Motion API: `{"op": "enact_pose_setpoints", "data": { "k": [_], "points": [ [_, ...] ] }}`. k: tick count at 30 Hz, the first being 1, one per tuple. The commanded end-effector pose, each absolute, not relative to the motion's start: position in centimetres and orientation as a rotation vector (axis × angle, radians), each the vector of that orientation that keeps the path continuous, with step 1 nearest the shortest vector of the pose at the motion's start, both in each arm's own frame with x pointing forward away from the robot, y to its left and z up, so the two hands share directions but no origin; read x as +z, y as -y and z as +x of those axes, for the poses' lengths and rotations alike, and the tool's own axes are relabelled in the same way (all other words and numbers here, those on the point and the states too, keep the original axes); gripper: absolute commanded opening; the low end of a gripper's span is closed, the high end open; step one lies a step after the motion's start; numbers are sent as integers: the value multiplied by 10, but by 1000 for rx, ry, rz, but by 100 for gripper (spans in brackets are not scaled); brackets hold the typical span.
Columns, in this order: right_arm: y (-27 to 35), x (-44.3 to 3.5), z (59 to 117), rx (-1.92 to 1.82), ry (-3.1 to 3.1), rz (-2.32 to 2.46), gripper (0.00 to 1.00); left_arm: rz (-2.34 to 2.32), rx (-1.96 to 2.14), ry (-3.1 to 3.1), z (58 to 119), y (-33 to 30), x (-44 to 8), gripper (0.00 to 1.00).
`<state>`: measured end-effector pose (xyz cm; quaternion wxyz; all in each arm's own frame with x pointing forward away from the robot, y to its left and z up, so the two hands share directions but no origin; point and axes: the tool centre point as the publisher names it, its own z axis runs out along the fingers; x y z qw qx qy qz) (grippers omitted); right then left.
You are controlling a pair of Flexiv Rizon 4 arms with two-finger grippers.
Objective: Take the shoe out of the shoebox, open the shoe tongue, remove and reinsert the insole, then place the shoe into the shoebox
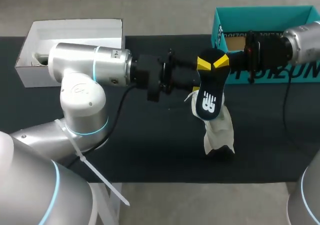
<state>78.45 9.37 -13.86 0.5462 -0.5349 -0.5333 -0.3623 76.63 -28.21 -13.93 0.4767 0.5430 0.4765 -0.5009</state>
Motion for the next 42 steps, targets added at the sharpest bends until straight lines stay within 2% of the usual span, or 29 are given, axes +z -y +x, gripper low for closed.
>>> {"op": "enact_pose_setpoints", "data": {
  "k": [1, 7, 12, 13, 23, 24, 25, 42],
  "points": [
    [-94, -139, 784, -858, 1265, -1271, 0, 1316, -1226, -1158, 769, 283, -142, 32],
    [-94, -139, 784, -858, 1265, -1271, 0, 1306, -1222, -1164, 772, 285, -145, 26],
    [-94, -139, 784, -858, 1265, -1271, 0, 1298, -1221, -1170, 775, 285, -146, 9],
    [-94, -139, 784, -858, 1265, -1271, 0, 1298, -1221, -1171, 775, 286, -146, 1],
    [-94, -139, 784, -858, 1265, -1271, 0, 1306, -1212, -1151, 774, 290, -141, 0],
    [-94, -139, 784, -858, 1265, -1271, 81, 1304, -1210, -1151, 774, 289, -140, 0],
    [-94, -139, 784, -858, 1265, -1271, 100, 1300, -1207, -1152, 774, 287, -139, 0],
    [5, -121, 765, -976, 1515, -1467, 100, 1260, -1204, -1174, 767, 266, -142, 0]
  ]
}}
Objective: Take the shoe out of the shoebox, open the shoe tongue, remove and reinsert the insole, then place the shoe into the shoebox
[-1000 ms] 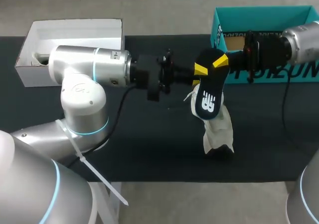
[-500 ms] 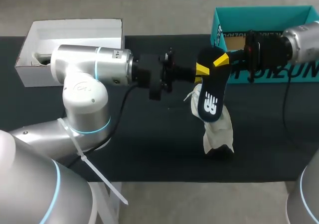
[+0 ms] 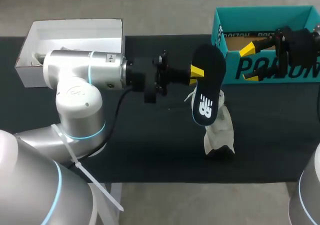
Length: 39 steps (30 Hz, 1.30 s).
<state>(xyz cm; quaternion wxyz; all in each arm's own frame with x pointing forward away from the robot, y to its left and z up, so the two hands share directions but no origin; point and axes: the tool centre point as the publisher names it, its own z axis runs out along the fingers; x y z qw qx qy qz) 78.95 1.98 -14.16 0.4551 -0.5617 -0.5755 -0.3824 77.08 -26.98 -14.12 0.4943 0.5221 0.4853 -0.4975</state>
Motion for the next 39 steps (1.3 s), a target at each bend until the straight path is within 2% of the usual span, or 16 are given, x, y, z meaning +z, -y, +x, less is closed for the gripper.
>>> {"op": "enact_pose_setpoints", "data": {
  "k": [1, 5, 25, 39],
  "points": [
    [10, -119, 762, -983, 1557, -1472, 100, 1259, -1205, -1174, 767, 266, -142, 0],
    [26, -108, 747, -988, 1747, -1566, 100, 1257, -1208, -1177, 764, 265, -143, 0],
    [26, -108, 747, -988, 1747, -1566, 100, 1223, -1240, -1209, 735, 264, -147, 0],
    [43, -113, 692, -623, 2296, -1756, 100, 1225, -1246, -1205, 733, 265, -148, 0]
  ]
}}
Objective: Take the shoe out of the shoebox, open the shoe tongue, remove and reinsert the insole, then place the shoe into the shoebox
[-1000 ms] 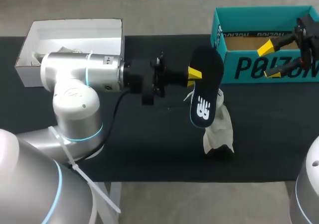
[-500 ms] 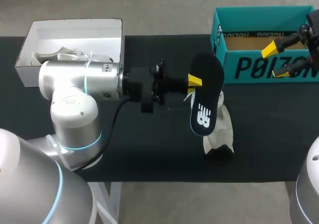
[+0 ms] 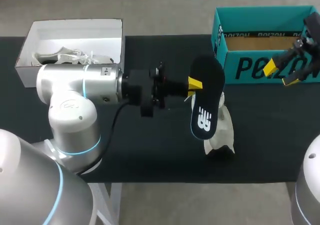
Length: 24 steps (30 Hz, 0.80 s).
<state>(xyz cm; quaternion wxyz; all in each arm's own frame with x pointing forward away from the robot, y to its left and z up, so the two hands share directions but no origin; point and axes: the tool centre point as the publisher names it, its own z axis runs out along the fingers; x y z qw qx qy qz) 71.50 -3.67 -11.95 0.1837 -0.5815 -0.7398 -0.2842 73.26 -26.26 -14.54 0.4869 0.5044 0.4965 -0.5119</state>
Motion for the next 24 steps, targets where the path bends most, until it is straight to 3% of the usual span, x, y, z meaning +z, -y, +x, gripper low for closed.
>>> {"op": "enact_pose_setpoints", "data": {
  "k": [1, 7, 24],
  "points": [
    [46, -114, 691, -610, 2312, -1750, 100, 1226, -1247, -1205, 732, 266, -148, 0],
    [60, -114, 685, -426, 2401, -1665, 100, 1231, -1255, -1206, 732, 269, -150, 0],
    [85, -99, 674, -454, 2439, -1557, 100, 1231, -1261, -1223, 727, 270, -154, 0]
  ]
}}
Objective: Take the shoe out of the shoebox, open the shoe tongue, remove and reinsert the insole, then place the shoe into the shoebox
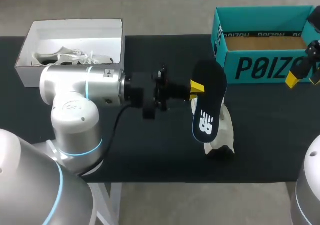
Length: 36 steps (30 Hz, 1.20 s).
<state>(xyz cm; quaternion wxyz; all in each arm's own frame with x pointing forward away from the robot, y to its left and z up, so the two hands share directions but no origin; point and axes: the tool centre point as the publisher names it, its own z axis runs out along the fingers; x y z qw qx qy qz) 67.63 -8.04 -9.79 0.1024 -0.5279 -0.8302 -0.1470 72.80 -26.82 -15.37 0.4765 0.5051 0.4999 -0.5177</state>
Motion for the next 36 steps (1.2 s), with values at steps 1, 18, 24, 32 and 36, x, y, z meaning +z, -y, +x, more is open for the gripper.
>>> {"op": "enact_pose_setpoints", "data": {
  "k": [1, 18, 24, 32, 36],
  "points": [
    [85, -100, 673, -476, 2412, -1622, 100, 1231, -1260, -1223, 727, 270, -154, 0],
    [85, -100, 672, -492, 2393, -1683, 100, 1237, -1242, -1264, 726, 270, -153, 0],
    [85, -100, 672, -492, 2393, -1683, 100, 1237, -1242, -1264, 726, 270, -153, 0],
    [85, -100, 672, -492, 2393, -1683, 100, 1237, -1242, -1264, 726, 270, -153, 0],
    [85, -100, 672, -492, 2393, -1683, 100, 1237, -1242, -1264, 726, 270, -153, 0]
  ]
}}
